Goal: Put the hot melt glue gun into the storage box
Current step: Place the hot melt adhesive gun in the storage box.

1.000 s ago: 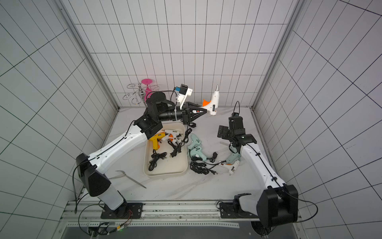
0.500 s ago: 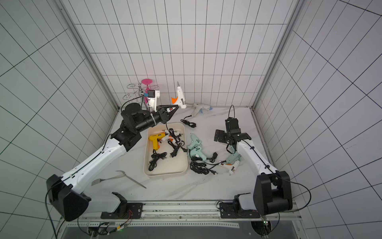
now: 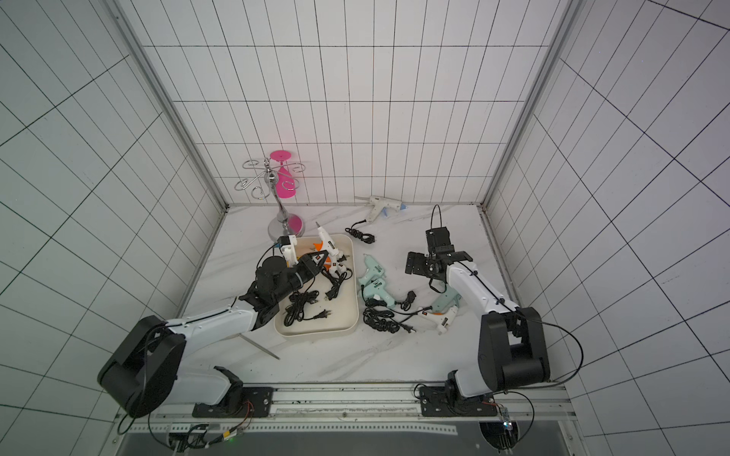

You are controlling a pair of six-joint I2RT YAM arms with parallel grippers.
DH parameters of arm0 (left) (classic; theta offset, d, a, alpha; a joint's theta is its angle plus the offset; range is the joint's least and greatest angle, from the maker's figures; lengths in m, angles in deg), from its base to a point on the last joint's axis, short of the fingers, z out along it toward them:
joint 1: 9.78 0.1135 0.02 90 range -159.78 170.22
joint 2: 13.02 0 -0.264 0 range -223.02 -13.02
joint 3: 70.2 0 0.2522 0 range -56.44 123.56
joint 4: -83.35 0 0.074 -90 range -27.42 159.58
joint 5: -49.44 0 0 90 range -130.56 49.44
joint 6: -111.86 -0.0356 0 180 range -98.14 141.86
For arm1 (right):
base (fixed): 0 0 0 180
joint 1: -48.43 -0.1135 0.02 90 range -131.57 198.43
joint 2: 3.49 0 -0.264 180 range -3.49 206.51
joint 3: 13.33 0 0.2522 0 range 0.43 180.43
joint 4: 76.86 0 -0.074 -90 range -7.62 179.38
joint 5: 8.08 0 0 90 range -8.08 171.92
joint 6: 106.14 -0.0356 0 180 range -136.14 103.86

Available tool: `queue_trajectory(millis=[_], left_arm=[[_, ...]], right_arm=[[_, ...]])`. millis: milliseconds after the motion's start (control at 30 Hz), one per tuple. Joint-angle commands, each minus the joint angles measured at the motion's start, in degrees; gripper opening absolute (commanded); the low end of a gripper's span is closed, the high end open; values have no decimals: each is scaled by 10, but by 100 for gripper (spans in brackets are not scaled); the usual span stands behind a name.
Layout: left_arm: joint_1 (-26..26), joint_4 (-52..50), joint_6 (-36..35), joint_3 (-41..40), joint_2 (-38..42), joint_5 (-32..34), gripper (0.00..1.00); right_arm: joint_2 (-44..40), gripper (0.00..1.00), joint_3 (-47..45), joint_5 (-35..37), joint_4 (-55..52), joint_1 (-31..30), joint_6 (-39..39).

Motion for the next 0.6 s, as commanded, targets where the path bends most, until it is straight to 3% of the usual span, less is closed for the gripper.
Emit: queue_trajectory(millis=[0, 400, 467, 500, 567], left_arm=[[-29, 65, 13, -13, -3, 112, 2], [-99, 68, 167, 32, -144, 261, 0], [-106, 75, 194, 49, -176, 270, 3], [-108, 86, 204, 57, -195, 270, 13], [-112, 103, 222, 70, -222, 274, 51]], right_arm=[[18, 93, 9, -20, -16, 5, -9], [57, 91, 13, -42, -26, 4, -17], [56, 91, 12, -39, -27, 5, -17], [56, 91, 12, -39, -27, 4, -17], [57, 91, 12, -44, -27, 4, -18]])
